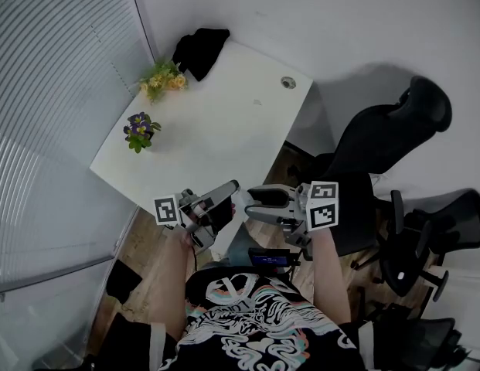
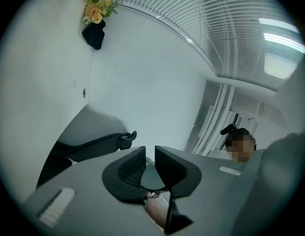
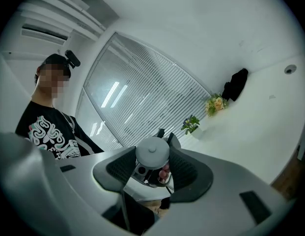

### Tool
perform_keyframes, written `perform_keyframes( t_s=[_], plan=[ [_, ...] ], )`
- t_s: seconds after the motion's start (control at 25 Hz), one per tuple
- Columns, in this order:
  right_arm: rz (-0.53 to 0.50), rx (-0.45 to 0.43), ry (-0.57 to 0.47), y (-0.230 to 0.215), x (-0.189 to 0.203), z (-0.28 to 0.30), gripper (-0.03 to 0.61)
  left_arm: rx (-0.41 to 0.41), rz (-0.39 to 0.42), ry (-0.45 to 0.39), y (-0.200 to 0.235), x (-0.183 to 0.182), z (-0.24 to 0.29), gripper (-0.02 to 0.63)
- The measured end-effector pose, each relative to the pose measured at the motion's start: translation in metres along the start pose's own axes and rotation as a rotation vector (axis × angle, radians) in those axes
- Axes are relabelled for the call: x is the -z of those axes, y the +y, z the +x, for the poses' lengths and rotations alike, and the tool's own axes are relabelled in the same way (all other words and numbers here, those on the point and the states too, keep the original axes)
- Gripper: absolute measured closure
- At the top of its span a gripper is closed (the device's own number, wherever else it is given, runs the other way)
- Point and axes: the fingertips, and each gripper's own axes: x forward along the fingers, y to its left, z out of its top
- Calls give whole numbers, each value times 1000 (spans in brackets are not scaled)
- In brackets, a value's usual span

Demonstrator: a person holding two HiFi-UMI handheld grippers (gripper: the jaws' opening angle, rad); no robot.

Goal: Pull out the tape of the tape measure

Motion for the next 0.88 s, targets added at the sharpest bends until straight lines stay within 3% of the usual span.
perform_keyframes(
  t_s=[0.28,0.56,0.88],
  plan=[
    [-4,2,6,-3,2,0,364,34,-24,-11,1,2,-2,531],
    [8,0,10,-6,6,0,364,25,-30,14,6,7,0,532],
    [17,8,3,-11,10,-3,364,10,-44,7,12,8,-2,590]
  ],
)
